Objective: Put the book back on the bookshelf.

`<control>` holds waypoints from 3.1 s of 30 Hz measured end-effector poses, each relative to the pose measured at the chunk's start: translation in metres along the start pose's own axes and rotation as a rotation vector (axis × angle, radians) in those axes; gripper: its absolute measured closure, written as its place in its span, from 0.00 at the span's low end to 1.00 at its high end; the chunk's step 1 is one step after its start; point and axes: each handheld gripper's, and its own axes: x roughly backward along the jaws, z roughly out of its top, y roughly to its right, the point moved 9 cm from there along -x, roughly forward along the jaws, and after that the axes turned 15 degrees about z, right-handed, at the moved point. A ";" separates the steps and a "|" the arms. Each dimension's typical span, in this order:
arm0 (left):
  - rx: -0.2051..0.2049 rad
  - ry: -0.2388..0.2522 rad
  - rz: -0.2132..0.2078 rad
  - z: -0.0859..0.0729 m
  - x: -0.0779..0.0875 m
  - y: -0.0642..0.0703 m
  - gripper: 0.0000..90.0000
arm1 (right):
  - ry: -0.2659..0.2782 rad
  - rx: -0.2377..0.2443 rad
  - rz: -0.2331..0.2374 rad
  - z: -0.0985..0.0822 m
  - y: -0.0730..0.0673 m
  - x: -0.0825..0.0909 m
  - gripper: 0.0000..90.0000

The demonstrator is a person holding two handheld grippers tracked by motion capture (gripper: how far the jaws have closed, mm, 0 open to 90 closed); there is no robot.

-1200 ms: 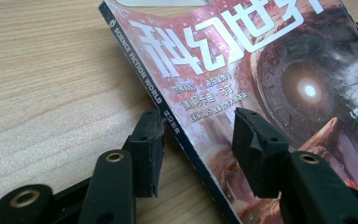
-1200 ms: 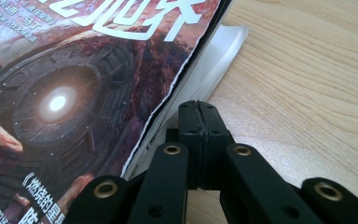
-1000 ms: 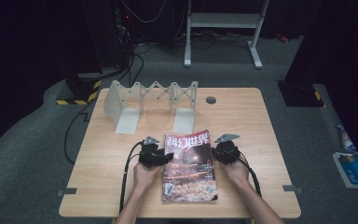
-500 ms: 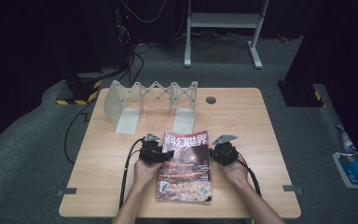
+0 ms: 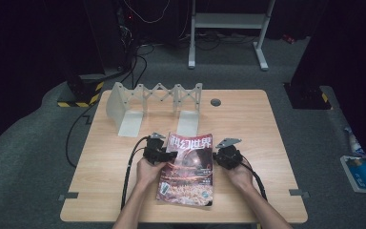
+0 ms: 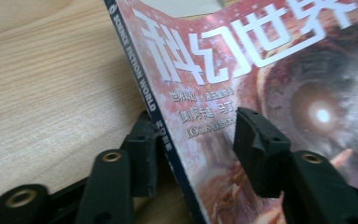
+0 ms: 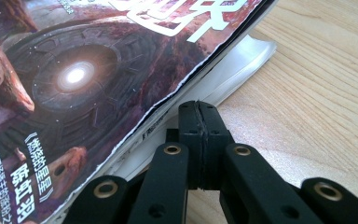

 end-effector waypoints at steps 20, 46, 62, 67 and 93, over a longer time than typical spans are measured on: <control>-0.074 0.004 -0.038 0.014 -0.004 0.026 0.53 | -0.002 0.011 0.016 0.001 -0.002 -0.001 1.00; -0.149 -0.112 -0.063 0.021 -0.011 0.042 0.63 | 0.013 0.019 0.037 0.008 -0.003 -0.007 1.00; -0.125 -0.069 -0.034 0.041 -0.016 0.035 0.58 | 0.011 0.012 0.049 0.007 -0.002 -0.007 1.00; -0.133 -0.098 -0.039 0.045 -0.019 0.033 0.61 | 0.015 0.012 0.050 0.007 -0.002 -0.008 1.00; -0.076 -0.062 -0.124 0.061 0.022 0.043 0.92 | 0.032 0.011 0.049 0.005 -0.002 -0.003 0.93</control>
